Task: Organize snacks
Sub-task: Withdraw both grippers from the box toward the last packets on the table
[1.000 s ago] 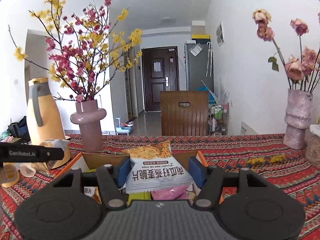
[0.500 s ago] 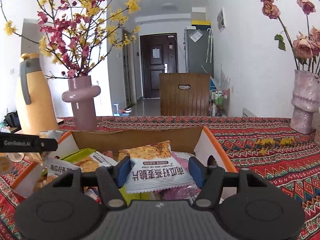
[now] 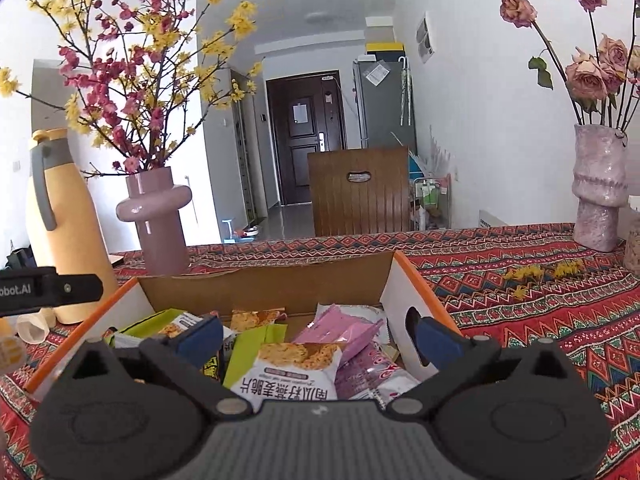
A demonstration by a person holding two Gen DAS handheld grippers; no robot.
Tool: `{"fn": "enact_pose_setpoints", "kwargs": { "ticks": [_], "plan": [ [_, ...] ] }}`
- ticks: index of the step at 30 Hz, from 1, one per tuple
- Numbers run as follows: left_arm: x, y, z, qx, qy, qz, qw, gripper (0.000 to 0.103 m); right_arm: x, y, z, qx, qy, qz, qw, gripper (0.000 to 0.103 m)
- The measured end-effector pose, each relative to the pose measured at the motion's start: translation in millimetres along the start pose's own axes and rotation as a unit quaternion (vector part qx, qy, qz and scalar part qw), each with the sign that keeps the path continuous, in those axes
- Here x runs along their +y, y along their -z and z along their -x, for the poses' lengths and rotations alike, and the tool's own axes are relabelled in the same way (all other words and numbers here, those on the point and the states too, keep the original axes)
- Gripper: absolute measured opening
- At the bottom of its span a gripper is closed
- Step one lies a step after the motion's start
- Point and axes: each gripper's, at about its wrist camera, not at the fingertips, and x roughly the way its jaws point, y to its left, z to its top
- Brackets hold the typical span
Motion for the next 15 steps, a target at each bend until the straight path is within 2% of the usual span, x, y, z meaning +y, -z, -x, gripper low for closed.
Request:
{"fn": "enact_pose_setpoints", "kwargs": {
  "ticks": [5,8,15],
  "plan": [
    [0.0,-5.1,4.6,0.004,0.0,0.009,1.0,0.103,1.3,-0.1,1.5,-0.005,0.002,0.002,1.0,0.103],
    [-1.3,-10.3,16.3,-0.008,0.0,0.011,0.9999,0.103,2.4,-4.0,6.2,-0.015,0.003,0.004,1.0,0.103],
    [-0.1,-23.2,45.3,-0.012,0.003,0.023,0.9997,0.103,8.8,-16.8,36.7,-0.033,0.009,0.014,0.999,0.103]
  ]
}}
